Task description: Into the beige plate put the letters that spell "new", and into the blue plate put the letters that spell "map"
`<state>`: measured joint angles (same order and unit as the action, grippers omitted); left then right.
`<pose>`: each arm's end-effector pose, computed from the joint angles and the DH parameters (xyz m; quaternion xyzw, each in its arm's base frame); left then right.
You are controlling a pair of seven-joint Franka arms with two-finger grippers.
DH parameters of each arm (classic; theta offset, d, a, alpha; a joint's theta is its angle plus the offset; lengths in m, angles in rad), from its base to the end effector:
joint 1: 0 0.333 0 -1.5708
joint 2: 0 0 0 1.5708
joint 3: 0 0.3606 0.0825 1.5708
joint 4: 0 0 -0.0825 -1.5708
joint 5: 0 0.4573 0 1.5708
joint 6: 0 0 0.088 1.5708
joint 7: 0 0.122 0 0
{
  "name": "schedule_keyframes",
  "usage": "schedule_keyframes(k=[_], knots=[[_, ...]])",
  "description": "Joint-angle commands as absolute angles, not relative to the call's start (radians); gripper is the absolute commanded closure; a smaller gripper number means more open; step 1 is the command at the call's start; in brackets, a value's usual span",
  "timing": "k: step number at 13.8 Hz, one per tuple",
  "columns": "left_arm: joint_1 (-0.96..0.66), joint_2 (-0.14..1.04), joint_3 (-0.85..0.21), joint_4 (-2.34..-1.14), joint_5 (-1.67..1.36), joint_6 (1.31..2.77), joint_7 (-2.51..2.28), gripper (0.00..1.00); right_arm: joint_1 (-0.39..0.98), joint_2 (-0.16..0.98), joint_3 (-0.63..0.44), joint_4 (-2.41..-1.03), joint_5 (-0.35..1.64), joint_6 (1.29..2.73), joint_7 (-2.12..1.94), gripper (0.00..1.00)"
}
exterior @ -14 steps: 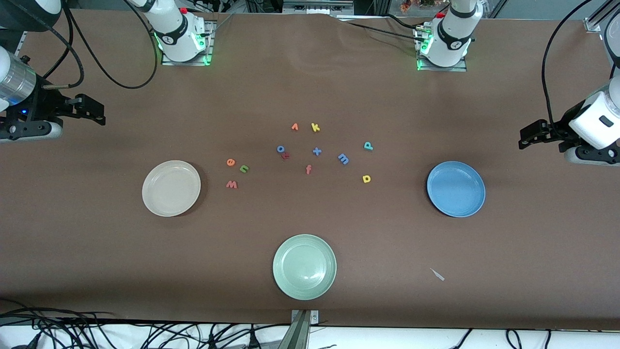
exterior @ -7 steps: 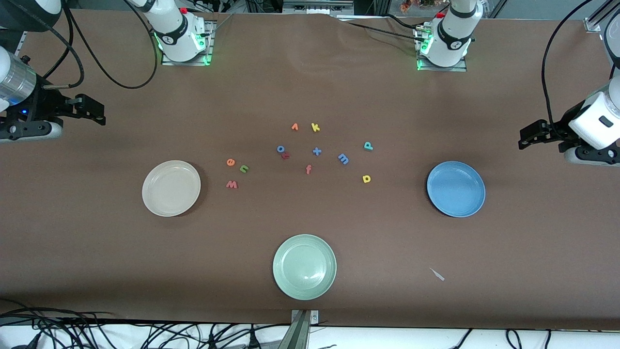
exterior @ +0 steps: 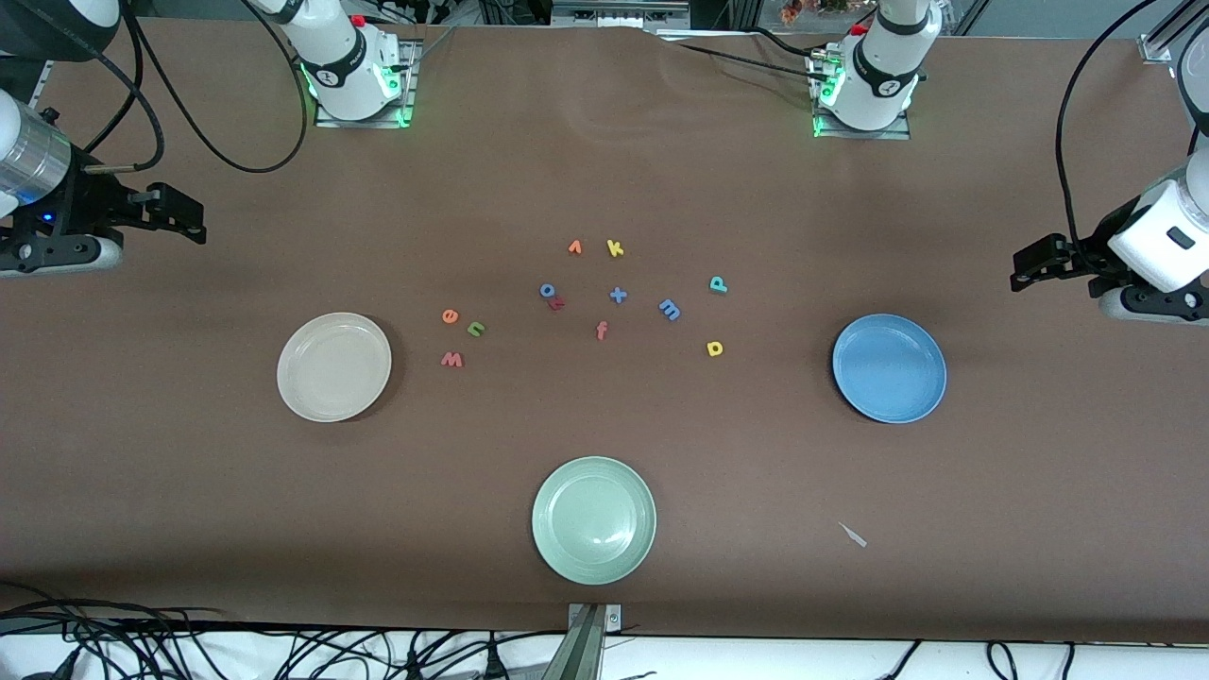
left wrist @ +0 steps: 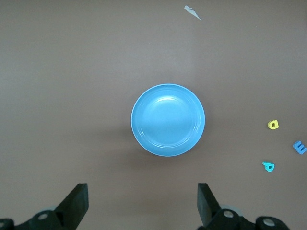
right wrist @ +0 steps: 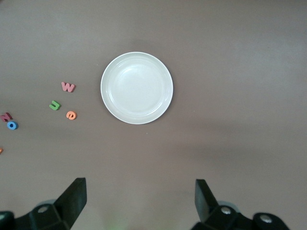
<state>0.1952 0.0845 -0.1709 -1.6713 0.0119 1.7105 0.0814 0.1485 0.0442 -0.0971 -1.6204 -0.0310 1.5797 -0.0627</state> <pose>0.6591 0.0209 0.5572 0.9993 -0.0294 -0.0219 0.0025 0.6379 0.0303 0.6001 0.9973 0.0577 -0.0424 0.0174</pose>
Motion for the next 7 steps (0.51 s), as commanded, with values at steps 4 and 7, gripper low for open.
schedule_keyframes(k=[4,7], knots=[[0.199,0.162,-0.167,-1.644,-0.02,1.721,0.074,0.0,0.15,0.023,-0.094,-1.654,0.029,1.604,-0.06,0.0],[0.196,0.216,-0.169,-1.592,-0.031,1.723,0.075,0.0,0.152,0.031,-0.078,-1.657,0.047,1.615,-0.06,0.0]])
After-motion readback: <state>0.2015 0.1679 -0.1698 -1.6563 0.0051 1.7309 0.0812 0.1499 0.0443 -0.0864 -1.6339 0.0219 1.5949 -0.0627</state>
